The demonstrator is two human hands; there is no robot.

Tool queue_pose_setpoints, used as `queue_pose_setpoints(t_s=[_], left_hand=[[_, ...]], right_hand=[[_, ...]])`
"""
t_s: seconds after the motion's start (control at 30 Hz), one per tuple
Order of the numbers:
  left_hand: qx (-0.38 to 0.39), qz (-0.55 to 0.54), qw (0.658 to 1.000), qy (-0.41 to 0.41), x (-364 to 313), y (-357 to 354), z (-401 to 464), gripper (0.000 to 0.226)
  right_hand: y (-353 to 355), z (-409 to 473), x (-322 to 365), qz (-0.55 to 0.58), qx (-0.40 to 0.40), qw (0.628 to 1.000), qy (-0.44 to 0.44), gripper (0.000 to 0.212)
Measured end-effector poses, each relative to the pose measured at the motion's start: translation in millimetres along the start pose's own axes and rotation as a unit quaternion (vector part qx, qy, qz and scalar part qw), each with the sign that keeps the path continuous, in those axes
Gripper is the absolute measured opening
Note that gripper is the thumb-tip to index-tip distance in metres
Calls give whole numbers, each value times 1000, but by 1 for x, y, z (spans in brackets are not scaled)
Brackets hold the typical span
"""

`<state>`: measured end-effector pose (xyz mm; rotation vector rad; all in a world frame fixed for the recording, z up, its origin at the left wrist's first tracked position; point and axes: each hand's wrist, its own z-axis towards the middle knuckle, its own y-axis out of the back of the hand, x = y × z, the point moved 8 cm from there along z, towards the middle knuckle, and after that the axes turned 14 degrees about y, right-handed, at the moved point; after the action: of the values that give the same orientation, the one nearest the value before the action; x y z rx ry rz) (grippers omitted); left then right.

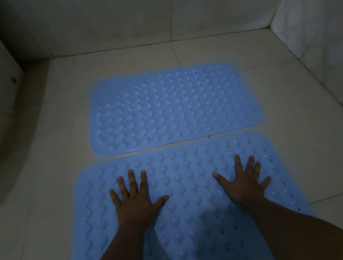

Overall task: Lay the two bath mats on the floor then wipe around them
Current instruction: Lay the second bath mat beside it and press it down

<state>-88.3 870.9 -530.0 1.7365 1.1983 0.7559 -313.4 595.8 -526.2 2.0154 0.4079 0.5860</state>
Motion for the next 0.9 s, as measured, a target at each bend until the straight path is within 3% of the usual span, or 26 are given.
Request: queue_pose_setpoints(t_s=[0.4,0.6,0.9], left_hand=[[36,-7,999,7,-27,17,8,114],[29,-10,999,-19,-43,10,-3,111],[39,-22,999,-9,-51,12,3,114]], right_hand=[[35,18,-9,-4,55,998,-11,126],[35,12,-26,-8,34,998,-47,129],[38,27,-32,6,34,999,-26,133]])
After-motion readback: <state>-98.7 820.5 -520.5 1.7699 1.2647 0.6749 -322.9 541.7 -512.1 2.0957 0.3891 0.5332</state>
